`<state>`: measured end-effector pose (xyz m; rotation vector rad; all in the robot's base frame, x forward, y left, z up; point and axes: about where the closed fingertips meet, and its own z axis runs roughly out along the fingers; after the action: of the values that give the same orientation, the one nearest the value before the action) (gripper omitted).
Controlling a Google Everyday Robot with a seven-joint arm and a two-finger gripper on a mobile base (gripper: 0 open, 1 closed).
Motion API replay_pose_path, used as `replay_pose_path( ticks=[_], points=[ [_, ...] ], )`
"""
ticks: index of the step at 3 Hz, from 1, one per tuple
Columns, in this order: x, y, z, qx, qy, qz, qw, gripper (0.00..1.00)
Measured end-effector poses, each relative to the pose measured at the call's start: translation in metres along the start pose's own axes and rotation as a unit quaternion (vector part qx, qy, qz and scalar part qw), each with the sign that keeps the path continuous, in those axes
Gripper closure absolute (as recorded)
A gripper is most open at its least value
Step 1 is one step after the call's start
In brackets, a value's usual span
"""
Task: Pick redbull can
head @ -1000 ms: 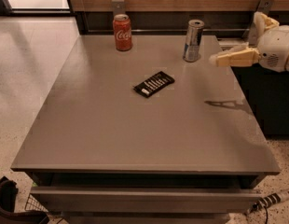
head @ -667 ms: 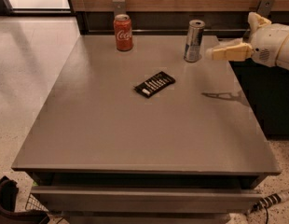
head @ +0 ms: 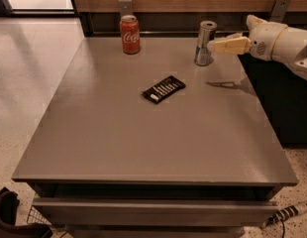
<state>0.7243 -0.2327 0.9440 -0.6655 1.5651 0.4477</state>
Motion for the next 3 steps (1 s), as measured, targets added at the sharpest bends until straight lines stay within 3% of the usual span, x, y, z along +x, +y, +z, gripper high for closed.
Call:
replay_pose_path(
  ticks=[2,3],
  points=[
    [0.033,-0.004,0.055,-0.025,-0.009,0.055,0.9981,0.00],
    [0.045,-0.002,0.074,-0.033,-0.023,0.059,0.9975,0.00]
  ],
)
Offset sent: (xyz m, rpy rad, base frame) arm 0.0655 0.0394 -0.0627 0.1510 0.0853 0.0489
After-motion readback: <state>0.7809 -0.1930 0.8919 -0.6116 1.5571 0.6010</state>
